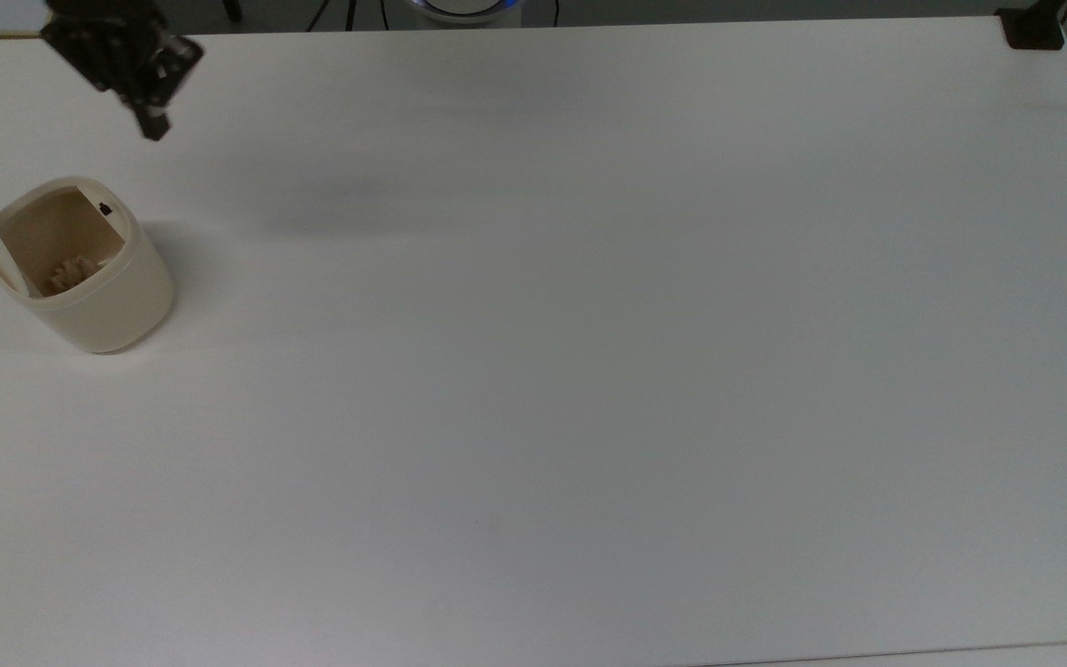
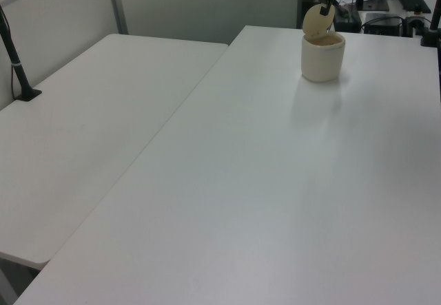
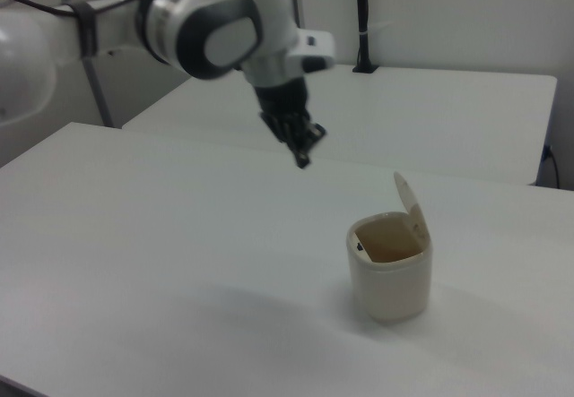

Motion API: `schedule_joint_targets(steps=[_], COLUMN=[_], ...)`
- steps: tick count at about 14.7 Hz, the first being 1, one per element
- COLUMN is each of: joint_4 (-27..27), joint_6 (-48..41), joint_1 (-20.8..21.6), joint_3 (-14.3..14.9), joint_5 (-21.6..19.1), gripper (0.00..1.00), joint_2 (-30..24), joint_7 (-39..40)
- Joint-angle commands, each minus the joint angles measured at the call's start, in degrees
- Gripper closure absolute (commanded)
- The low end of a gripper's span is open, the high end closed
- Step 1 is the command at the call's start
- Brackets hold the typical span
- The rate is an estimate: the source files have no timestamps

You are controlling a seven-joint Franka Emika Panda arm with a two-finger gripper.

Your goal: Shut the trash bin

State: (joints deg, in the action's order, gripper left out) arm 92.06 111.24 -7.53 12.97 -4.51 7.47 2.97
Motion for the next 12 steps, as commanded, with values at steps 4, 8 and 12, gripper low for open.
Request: schedule_joint_targets(steps=[4,8,12], joint_4=[-0.3,-0.3,-0.3], joint_6=[7.0,12.4,21.1], joint_1=[-5.2,-6.3,-7.9], joint_3=[0.6,1.7,1.9], joint_5=[-1.2,-2.8,-4.5], gripper=[1.0,1.0,1.0], joint_2=[3.3,3.3,4.4], joint_7=[1.4,0.5,-2.4])
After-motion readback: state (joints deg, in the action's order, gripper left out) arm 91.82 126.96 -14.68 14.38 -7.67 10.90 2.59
